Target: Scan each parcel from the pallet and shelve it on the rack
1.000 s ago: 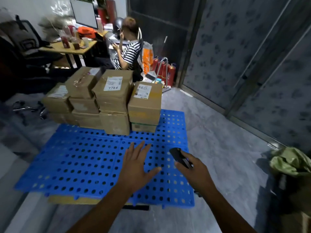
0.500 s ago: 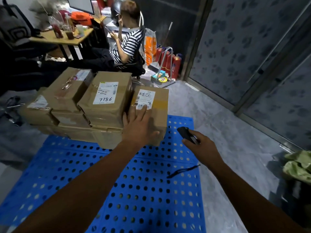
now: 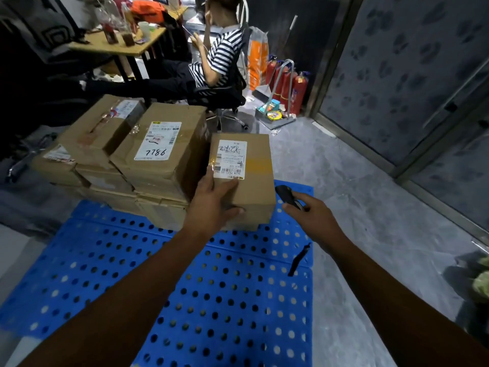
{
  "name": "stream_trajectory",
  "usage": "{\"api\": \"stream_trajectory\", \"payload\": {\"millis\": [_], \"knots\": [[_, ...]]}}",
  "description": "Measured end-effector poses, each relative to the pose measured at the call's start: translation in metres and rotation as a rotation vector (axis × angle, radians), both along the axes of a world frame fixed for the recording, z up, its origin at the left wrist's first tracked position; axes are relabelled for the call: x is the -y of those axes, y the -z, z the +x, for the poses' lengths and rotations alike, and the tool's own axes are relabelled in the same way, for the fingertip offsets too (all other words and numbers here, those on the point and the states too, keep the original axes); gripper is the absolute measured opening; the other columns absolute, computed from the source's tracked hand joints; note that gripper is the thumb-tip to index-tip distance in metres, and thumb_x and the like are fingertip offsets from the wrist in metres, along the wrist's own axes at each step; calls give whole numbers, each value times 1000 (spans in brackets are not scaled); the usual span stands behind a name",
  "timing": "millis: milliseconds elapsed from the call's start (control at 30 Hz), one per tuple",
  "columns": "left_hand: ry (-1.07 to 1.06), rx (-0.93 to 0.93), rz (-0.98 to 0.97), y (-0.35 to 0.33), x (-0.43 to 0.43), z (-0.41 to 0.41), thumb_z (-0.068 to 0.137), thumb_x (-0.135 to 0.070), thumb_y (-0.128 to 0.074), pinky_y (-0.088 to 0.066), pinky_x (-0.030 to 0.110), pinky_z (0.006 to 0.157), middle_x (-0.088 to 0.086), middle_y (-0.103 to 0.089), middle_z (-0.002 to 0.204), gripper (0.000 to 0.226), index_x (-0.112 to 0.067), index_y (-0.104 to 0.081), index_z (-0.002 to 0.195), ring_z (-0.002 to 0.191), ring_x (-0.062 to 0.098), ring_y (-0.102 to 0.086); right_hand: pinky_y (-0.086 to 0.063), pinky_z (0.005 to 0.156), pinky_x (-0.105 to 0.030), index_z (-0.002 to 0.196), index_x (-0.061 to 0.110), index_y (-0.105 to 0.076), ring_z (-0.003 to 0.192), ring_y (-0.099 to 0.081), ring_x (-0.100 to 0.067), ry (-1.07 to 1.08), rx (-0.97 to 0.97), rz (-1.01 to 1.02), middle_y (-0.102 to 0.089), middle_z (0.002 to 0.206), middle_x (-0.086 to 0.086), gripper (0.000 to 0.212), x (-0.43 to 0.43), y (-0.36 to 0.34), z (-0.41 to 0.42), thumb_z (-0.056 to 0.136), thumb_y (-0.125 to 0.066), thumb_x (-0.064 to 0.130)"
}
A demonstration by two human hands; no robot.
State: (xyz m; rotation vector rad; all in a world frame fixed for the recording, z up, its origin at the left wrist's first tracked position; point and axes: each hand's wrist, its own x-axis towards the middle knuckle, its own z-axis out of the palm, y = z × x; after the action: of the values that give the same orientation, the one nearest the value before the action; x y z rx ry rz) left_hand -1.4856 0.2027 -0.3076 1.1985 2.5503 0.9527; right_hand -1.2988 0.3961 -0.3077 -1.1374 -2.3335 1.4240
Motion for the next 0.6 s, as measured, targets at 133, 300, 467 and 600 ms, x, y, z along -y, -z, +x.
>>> {"api": "stream_trajectory", "payload": {"millis": [133, 300, 467, 600], "knots": [[-24, -47, 63, -4, 16, 51, 76, -27, -90, -38, 53, 116, 14, -32, 163, 69, -16, -63, 139, 145, 36, -36, -44, 51, -13, 146, 30, -49, 63, -62, 4, 9, -10, -12, -63, 119, 4, 60, 13, -11, 39, 92, -67, 46], [-133, -118, 160, 33, 67, 166, 72, -23, -92, -36, 63, 116, 19, -40, 159, 69, -12, -67, 135, 143, 47, -41, -48, 74, -14, 142, 30, -55, 83, -62, 8, -95, -6, -62, -65, 106, 19, 55, 43, -2, 140, 91, -69, 42], [-222, -176, 189, 86, 120, 276, 74, -21, -91, -35, 62, 115, 21, -45, 154, 68, -11, -63, 135, 138, 51, -46, -50, 64, -24, 144, 36, -51, 74, -63, 1, -193, 95, -109, -62, 100, 22, 58, 83, 33, 220, 90, -67, 48], [-228, -197, 138, 111, 152, 315, 73, -16, -92, -40, 69, 109, 23, -47, 151, 69, -10, -62, 135, 136, 50, -48, -46, 69, -16, 142, 36, -53, 91, -63, 3, -283, 193, -234, -64, 119, 11, 56, 100, 57, 240, 90, -67, 50]]}}
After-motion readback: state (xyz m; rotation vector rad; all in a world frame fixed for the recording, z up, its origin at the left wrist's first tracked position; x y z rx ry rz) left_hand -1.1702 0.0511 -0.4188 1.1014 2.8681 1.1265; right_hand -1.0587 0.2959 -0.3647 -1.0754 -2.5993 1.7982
